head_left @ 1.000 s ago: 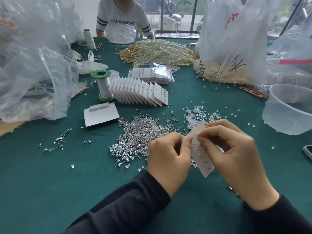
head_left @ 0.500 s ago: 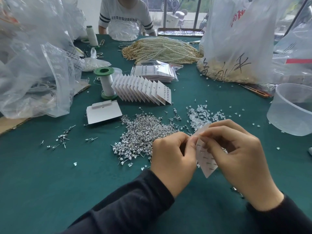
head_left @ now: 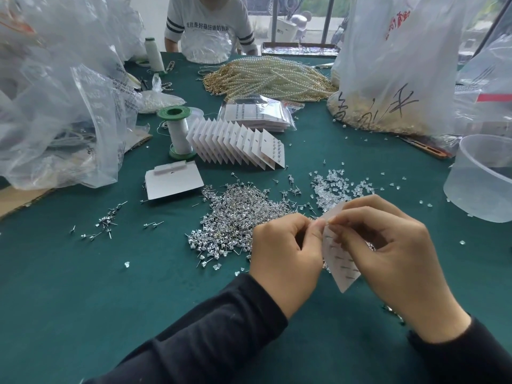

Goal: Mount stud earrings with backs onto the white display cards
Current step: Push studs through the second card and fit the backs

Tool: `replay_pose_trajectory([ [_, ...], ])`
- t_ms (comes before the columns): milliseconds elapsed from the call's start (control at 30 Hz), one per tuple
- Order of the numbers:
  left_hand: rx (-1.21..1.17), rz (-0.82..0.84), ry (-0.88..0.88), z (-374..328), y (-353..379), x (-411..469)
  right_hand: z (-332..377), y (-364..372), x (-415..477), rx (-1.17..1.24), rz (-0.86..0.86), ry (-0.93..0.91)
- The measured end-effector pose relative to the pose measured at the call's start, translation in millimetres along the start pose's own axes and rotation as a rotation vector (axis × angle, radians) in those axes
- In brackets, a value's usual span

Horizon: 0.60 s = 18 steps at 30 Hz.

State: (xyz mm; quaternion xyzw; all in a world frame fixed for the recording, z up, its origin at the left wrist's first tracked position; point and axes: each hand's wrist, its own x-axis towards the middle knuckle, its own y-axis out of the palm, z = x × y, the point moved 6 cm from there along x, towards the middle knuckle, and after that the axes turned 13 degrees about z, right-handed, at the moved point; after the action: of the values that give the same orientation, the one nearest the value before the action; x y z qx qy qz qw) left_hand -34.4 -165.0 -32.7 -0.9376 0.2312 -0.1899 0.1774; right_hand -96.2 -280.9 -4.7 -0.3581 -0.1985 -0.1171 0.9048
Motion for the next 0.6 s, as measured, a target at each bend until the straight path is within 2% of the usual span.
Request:
replay_pose_trajectory([
  [600, 0.049, 0.000, 0.144, -15.6, -6.8, 2.5, 7.5, -2.2, -1.6, 0.056, -0.056, -0.050],
])
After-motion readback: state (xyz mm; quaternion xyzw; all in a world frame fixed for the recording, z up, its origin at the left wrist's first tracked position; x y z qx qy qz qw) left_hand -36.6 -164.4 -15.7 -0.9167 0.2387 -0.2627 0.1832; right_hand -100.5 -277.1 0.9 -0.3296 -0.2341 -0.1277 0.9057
